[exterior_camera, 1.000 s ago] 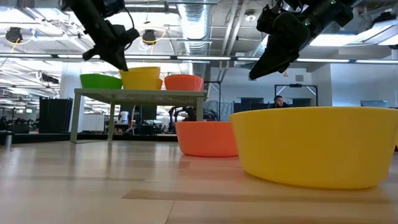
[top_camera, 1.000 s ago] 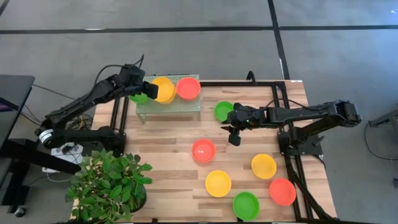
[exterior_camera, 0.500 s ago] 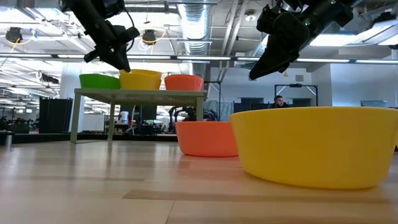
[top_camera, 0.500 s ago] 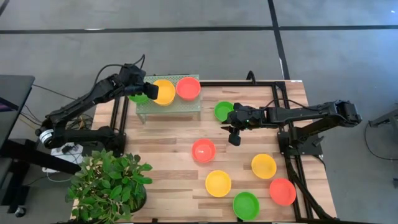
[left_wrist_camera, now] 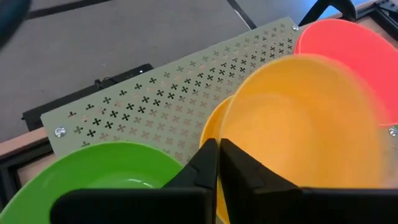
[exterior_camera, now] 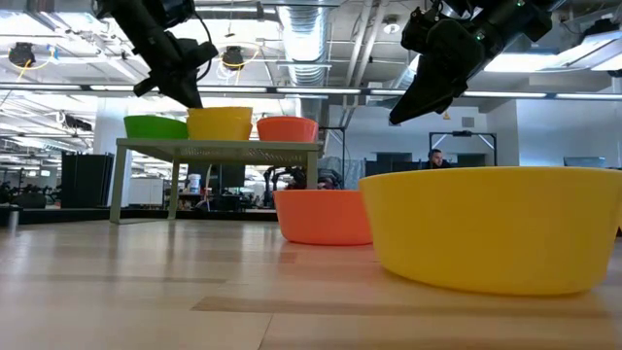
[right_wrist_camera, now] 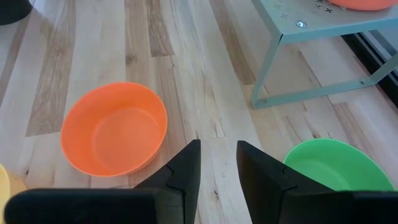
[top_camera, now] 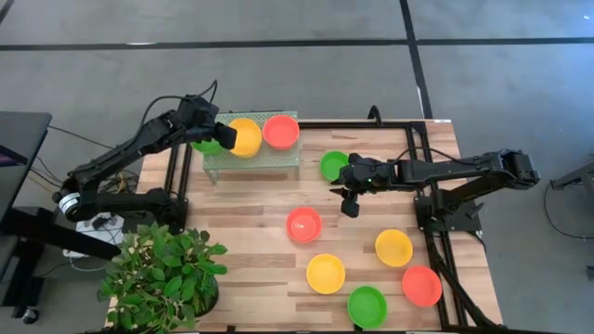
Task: Pick & Place Mini bowls
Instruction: Stack the yellow bowl on top of the yellow bowl on the shelf
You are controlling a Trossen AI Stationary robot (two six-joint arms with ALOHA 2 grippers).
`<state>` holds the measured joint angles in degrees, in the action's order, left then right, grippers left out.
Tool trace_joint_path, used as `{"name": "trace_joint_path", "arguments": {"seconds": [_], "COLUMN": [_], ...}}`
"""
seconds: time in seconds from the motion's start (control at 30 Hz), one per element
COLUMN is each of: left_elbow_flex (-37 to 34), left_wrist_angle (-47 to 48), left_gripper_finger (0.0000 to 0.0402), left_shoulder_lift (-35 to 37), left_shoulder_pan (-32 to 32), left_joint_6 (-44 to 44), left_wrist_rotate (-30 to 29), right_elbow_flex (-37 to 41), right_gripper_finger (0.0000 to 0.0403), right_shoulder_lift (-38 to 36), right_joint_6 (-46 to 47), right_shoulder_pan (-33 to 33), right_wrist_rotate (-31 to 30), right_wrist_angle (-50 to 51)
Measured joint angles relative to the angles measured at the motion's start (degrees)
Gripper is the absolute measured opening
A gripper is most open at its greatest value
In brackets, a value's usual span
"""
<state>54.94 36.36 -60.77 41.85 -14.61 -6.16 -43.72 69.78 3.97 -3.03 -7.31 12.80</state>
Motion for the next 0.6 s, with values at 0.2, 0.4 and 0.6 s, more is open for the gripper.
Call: {"name": "trace_joint_path", "arguments": {"seconds": [0.2, 0.4, 0.6], "left_elbow_flex": [-0.02, -0.02, -0.02], "left_wrist_angle": [-0.19, 1.63, 3.33], "left_gripper_finger": [0.0008, 0.0008, 0.0013], "left_shoulder_lift": [0.00, 0.00, -0.07], "left_shoulder_pan": [0.00, -0.02, 0.00], "left_joint_6": [-0.92, -2.60, -2.36], "left_wrist_rotate": [1.45, 5.32, 3.64], "right_elbow_flex": [0.00, 0.00, 0.00], "right_gripper_finger": [0.0098, 0.0098, 0.0098], "right_shoulder_lift": [0.00, -0.01, 0.00], "right_joint_6": [0.00, 0.00, 0.00], "right_shoulder_pan": [0.00, 0.00, 0.00], "right_wrist_rotate": [0.00, 0.00, 0.00], "right_wrist_angle": [0.02, 0.02, 0.02]}}
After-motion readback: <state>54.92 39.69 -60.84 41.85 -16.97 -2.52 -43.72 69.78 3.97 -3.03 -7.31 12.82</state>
